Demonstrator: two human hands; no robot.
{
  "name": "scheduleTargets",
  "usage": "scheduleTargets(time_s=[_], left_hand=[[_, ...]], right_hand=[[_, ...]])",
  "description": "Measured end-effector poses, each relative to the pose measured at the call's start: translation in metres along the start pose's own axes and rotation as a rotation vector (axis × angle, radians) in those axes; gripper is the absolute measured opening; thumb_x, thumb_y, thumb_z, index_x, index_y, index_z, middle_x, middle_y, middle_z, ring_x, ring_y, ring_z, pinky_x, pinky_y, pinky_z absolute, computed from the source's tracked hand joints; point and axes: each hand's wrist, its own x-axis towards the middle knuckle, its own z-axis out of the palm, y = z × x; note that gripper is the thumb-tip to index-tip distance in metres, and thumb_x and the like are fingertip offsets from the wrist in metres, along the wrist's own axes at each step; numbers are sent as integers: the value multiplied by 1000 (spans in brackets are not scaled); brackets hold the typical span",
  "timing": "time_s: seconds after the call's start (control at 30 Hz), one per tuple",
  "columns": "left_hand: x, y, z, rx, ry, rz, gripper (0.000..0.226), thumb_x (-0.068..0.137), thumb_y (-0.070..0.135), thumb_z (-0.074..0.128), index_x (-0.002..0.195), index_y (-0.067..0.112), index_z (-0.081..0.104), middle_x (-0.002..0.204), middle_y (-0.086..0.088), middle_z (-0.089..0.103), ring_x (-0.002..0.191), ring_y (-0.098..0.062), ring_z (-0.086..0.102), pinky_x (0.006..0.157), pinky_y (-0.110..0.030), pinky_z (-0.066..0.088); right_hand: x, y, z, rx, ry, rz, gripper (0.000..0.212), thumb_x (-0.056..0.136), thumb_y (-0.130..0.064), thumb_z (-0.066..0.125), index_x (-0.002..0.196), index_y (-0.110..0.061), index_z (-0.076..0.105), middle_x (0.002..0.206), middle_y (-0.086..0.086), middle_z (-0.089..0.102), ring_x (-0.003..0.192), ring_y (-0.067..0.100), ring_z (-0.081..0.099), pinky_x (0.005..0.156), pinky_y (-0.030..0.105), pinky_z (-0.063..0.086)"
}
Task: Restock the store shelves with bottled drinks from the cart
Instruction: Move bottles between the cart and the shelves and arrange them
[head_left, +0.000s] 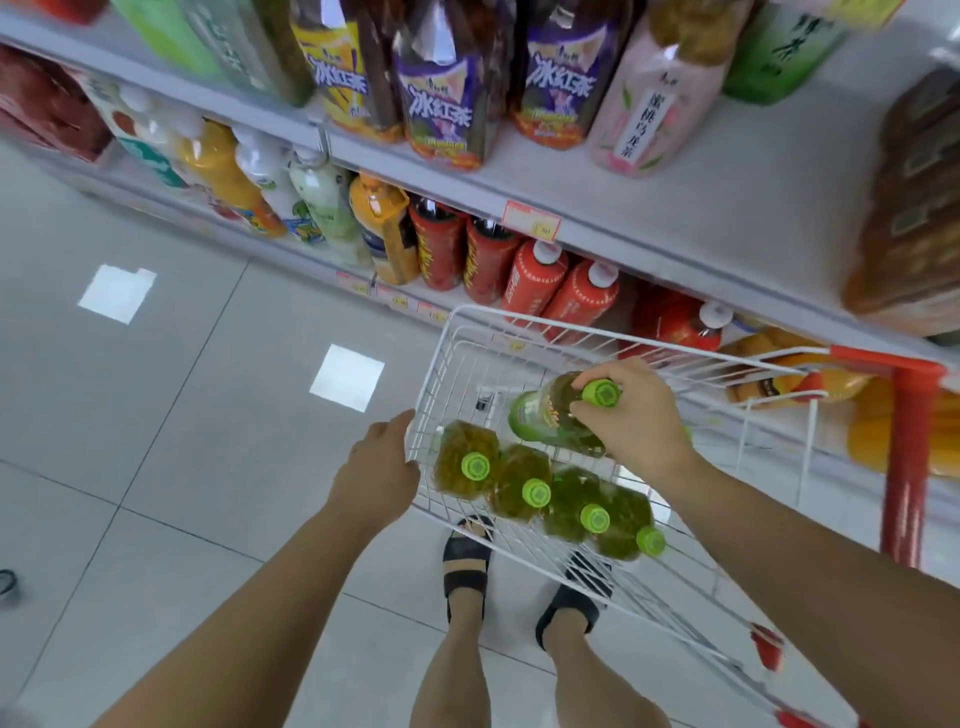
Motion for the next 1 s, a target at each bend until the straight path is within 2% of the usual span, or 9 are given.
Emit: scheduleTargets(time_s=[0.1,0.17,0.3,0.43,0.5,0.6,0.73,0.83,1.0], left_hand=[[-25,46,-20,-76,45,152,55,93,15,51,144,22,31,143,-8,37,125,-25,45,105,-40,37],[-45,88,-33,-181,27,332,55,92,16,54,142,27,33,142,-1,38,121,-15,47,104,-31,37],[-83,178,-59,-211,19,697,69,86,27,64,143,34,26,138,17,33,125,4,29,102,-16,24],[-108,260,-82,-275,37,930,73,78,31,70,137,45,30,137,13,44,124,0,41,103,-25,36],[-118,292,-88,-326,5,991,70,76,30,70,129,54,32,130,14,51,120,-1,48,99,-28,42],[-126,338,-90,-360,88,1052,62,74,28,73,121,50,39,121,13,56,111,-2,53,91,-26,45],[-117,404,-89,-390,283,1142,61,78,18,72,131,23,42,127,0,54,117,-14,52,96,-29,43],[-110,454,-92,-429,339,1202,59,78,6,70,129,18,44,125,0,54,116,-14,51,98,-27,42],[-92,503,-80,-584,315,1034,66,78,4,71,135,11,39,126,1,53,115,-8,49,89,-3,35]], right_hand=[[-31,-38,-68,112,50,-50,29,73,-5,72,73,-32,62,96,-5,54,84,-3,50,72,-2,33],[-50,-62,-113,166,72,-96,30,73,-5,74,72,-33,63,94,-7,58,83,-1,54,71,3,38],[-84,-101,-193,282,137,-191,33,71,-1,75,71,-32,66,83,-8,63,65,0,59,56,8,44],[-114,-121,-257,326,181,-336,36,66,-1,78,74,-34,67,78,-15,65,74,1,61,66,18,51],[-125,-125,-285,383,217,-381,35,65,-1,77,76,-33,68,81,-15,66,79,5,62,72,25,54],[-137,-126,-322,444,301,-429,40,73,6,72,86,-31,66,87,-17,67,84,5,63,77,25,54],[-140,-112,-363,562,473,-437,34,77,-9,69,102,-31,62,92,-10,67,83,6,62,71,17,52],[-137,-89,-385,604,604,-342,28,83,-7,64,100,-29,63,94,-8,67,82,8,62,73,16,53],[-129,-54,-401,568,630,-235,17,85,-11,63,93,-25,67,92,-2,69,79,9,63,72,15,52]])
